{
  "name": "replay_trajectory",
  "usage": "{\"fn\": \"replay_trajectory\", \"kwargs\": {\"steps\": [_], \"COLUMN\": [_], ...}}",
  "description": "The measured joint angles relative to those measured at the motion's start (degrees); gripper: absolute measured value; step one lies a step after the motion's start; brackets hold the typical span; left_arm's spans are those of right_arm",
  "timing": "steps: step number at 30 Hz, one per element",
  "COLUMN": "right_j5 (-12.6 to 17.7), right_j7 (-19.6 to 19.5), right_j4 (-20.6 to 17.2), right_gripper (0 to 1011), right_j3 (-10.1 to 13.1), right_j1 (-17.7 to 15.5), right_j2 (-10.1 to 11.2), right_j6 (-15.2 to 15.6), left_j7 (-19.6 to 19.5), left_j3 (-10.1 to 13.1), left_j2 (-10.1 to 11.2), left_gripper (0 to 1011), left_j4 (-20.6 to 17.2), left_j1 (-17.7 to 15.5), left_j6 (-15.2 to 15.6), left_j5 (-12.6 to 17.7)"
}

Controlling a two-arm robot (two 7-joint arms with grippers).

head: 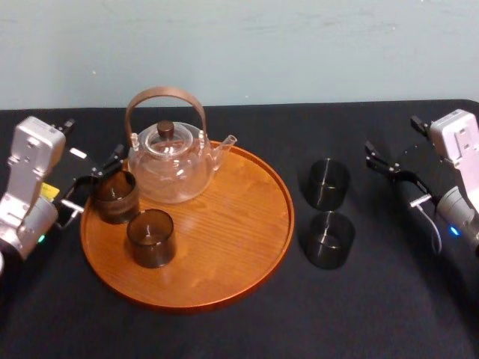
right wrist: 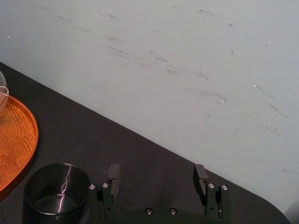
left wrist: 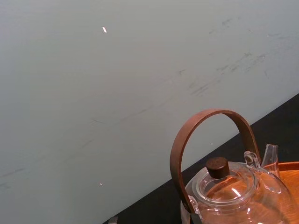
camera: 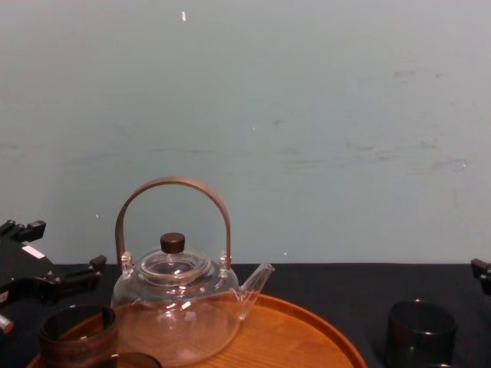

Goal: Pick up the glass from the table and place it on the tray.

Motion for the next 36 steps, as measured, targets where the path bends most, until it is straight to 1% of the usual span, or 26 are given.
{"fn": "replay_trajectory", "kwargs": {"steps": [27, 33, 36], "right_j5": [0.0, 0.3, 1.23], "right_j7": [0.0, 0.95, 1.8], "right_j4": [0.0, -0.35, -1.04], "right_gripper": [1002, 1002, 1002], "right_j3": [0.0, 1.24, 2.13], "right_j1": [0.0, -0.41, -0.88], "right_j2": [0.0, -0.43, -0.51], "right_j6": [0.0, 0.46, 1.24], "left_j7": [0.0, 0.0, 0.0], "left_j3": [0.0, 0.0, 0.01], "left_j2": [0.0, 0.0, 0.0], "left_gripper": [1001, 1001, 1001], "left_j4": [0.0, 0.0, 0.0], "left_j1": [0.0, 0.0, 0.0], "left_j6": [0.0, 0.0, 0.0], "left_j5": [0.0, 0.0, 0.0]}}
